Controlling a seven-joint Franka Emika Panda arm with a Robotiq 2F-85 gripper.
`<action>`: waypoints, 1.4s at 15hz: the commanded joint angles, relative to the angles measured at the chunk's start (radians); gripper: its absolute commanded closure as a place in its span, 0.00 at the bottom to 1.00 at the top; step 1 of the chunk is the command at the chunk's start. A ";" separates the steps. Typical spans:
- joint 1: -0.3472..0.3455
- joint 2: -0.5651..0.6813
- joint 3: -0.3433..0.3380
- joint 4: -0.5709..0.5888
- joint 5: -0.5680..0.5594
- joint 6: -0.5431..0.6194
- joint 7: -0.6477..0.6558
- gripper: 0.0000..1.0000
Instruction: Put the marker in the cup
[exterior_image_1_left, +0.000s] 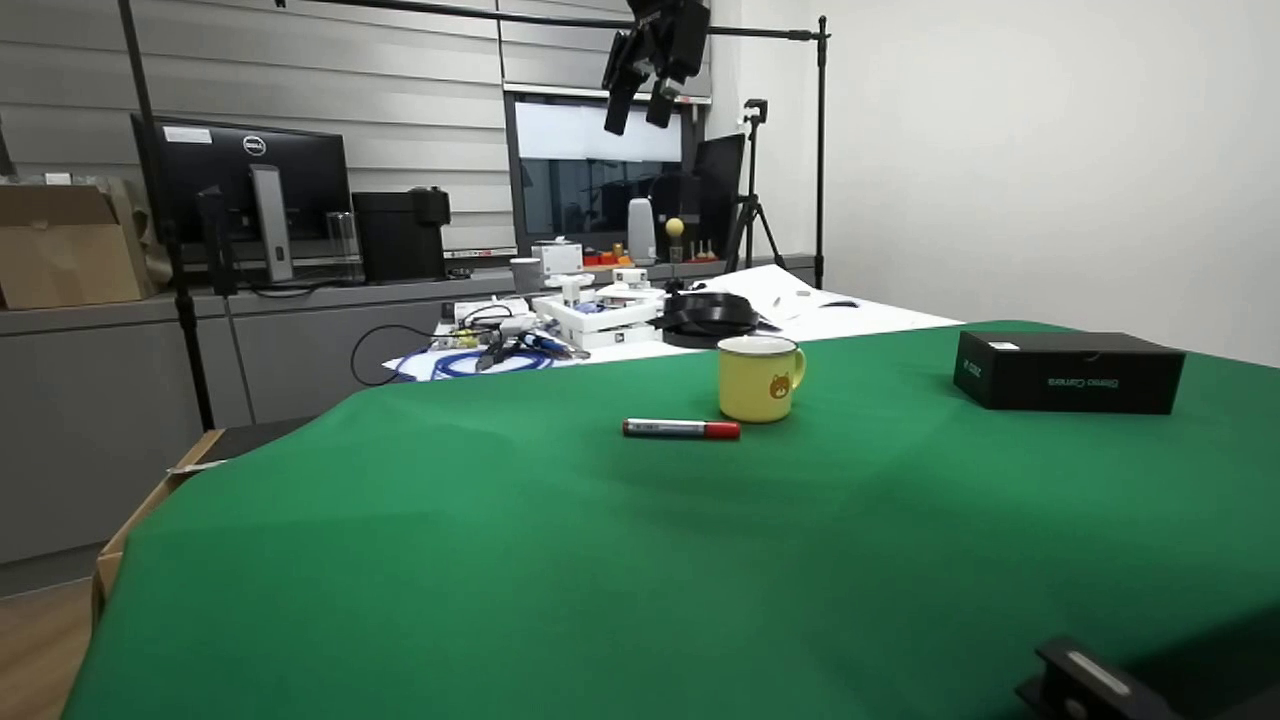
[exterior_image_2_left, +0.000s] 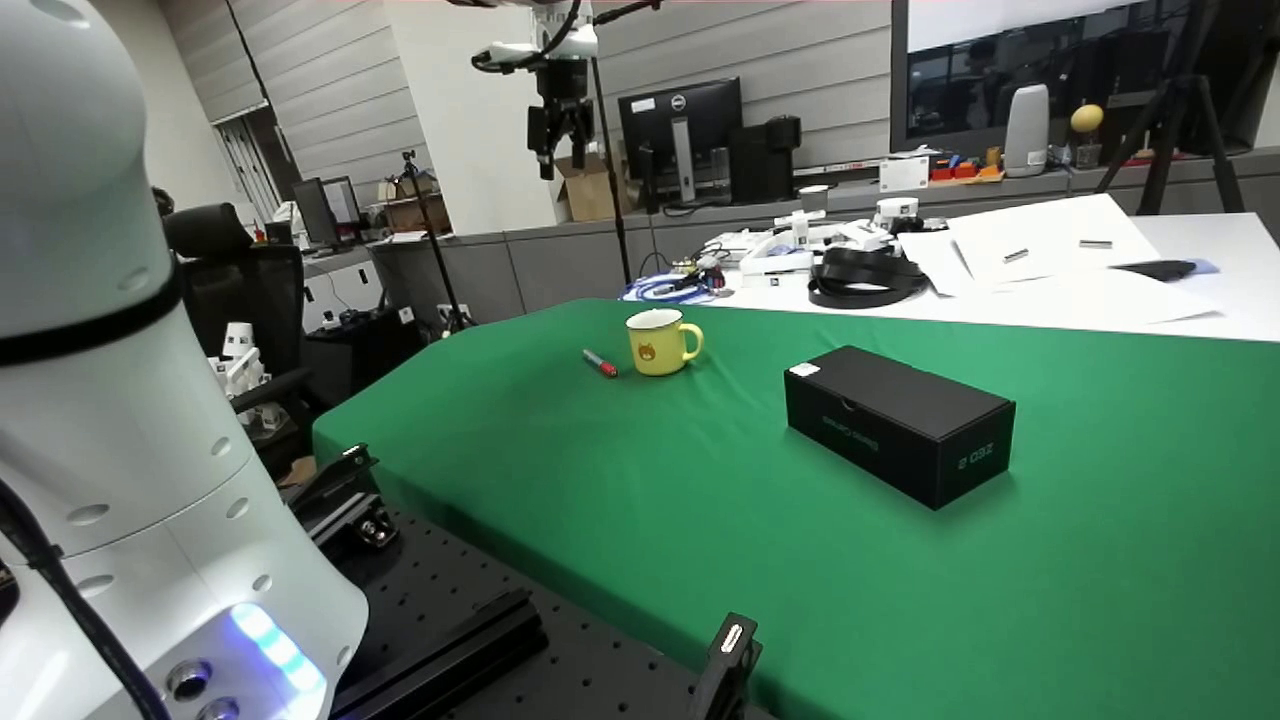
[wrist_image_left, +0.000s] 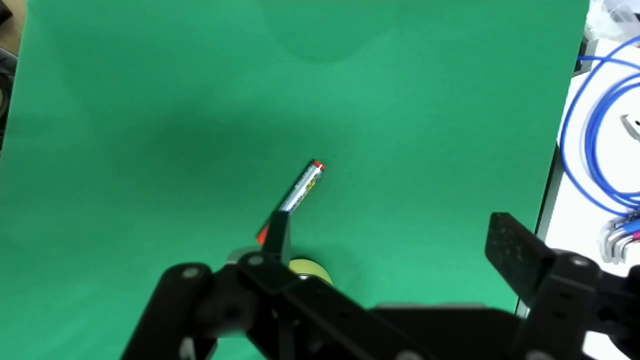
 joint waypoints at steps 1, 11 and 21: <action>0.010 0.000 -0.011 0.003 0.004 -0.004 -0.002 0.00; 0.106 0.162 -0.084 -0.021 -0.071 0.252 0.422 0.00; 0.115 0.314 -0.090 -0.020 -0.090 0.273 0.390 0.00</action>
